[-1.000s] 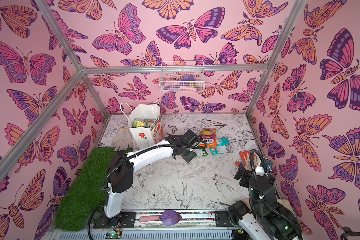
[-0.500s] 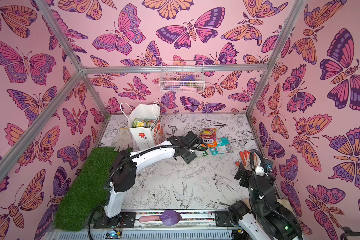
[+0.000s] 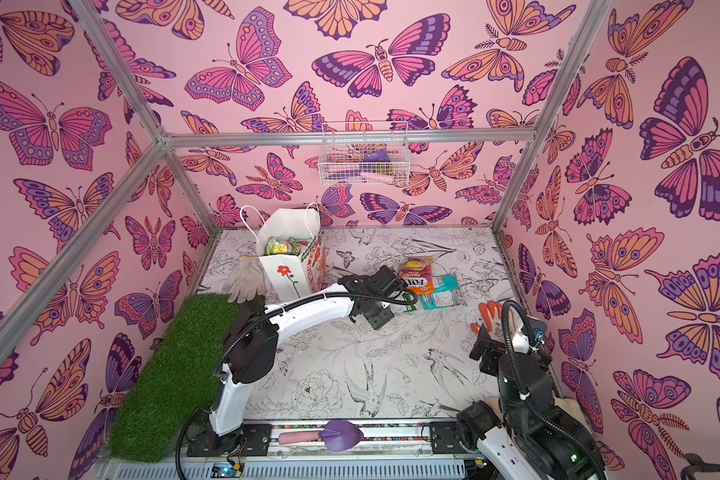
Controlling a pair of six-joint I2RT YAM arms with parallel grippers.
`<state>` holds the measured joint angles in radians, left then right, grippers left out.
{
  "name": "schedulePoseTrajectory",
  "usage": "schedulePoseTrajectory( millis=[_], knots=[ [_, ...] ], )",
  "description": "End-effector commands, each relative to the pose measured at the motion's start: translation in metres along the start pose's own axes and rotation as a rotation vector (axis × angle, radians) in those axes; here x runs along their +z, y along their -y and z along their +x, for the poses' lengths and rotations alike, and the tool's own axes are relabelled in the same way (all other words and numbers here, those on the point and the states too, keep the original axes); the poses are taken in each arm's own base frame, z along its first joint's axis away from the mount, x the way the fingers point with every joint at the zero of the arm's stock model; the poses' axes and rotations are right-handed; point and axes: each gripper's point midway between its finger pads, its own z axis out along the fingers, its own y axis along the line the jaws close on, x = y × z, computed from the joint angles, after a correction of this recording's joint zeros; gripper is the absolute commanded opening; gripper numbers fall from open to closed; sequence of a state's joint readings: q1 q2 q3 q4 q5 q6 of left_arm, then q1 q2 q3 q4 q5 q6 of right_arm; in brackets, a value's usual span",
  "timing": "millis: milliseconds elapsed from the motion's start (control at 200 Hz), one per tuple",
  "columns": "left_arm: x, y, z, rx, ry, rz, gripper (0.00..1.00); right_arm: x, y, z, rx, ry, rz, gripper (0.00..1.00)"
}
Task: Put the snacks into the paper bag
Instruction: 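Lower the left gripper toward the green-and-rainbow snack packet, then close the left gripper on the rainbow end of the green packet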
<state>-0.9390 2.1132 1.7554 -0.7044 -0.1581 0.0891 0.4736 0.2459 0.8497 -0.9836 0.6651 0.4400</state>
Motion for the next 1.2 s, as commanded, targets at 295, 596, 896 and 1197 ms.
schedulePoseTrajectory(
  millis=[295, 596, 896, 1197],
  knots=[
    [0.015, 0.001, 0.006, 0.042, -0.039, -0.031, 0.68, 0.0, 0.003, -0.001, 0.001, 0.013, 0.013, 0.99],
    [0.024, -0.001, 0.006, 0.062, -0.055, -0.073, 0.69, -0.001, 0.003, -0.001, 0.002, 0.015, 0.013, 0.99],
    [0.032, -0.004, 0.009, 0.102, -0.08, -0.125, 0.68, 0.0, 0.002, -0.001, -0.001, 0.011, 0.012, 0.99],
    [0.042, -0.006, 0.011, 0.123, -0.103, -0.153, 0.68, 0.001, 0.002, -0.001, -0.005, 0.008, 0.01, 0.99]
  ],
)
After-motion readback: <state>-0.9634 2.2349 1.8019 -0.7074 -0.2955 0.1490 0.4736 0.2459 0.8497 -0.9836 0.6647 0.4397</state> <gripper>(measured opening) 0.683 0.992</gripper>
